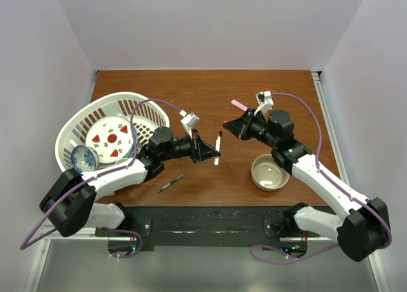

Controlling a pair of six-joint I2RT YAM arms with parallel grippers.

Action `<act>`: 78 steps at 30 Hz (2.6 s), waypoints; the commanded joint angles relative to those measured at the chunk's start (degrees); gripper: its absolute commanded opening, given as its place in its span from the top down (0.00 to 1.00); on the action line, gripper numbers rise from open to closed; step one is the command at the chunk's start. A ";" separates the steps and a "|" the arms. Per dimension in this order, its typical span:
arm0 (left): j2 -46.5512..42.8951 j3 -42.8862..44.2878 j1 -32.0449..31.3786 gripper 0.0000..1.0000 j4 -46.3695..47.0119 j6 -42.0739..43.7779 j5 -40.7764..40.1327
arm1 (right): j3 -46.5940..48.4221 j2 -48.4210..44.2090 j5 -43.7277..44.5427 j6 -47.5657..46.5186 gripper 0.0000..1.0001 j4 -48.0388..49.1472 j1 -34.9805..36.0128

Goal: Insert the pens into the pen caps

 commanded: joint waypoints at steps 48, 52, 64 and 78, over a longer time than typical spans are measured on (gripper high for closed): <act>1.44 0.77 0.91 1.00 8.36 -2.69 4.99 | -5.51 -8.73 -0.47 -2.73 1.00 1.24 6.70; 1.70 0.59 1.09 1.00 8.36 -2.69 4.64 | -5.86 -9.34 -0.38 -3.17 1.00 0.44 7.06; 2.76 2.08 2.58 1.00 11.43 -5.68 3.93 | -11.92 -11.72 2.08 1.75 0.96 2.55 9.25; -2.59 0.33 2.58 1.00 8.98 -2.69 6.75 | -4.11 -12.59 1.29 4.04 0.42 -2.02 9.78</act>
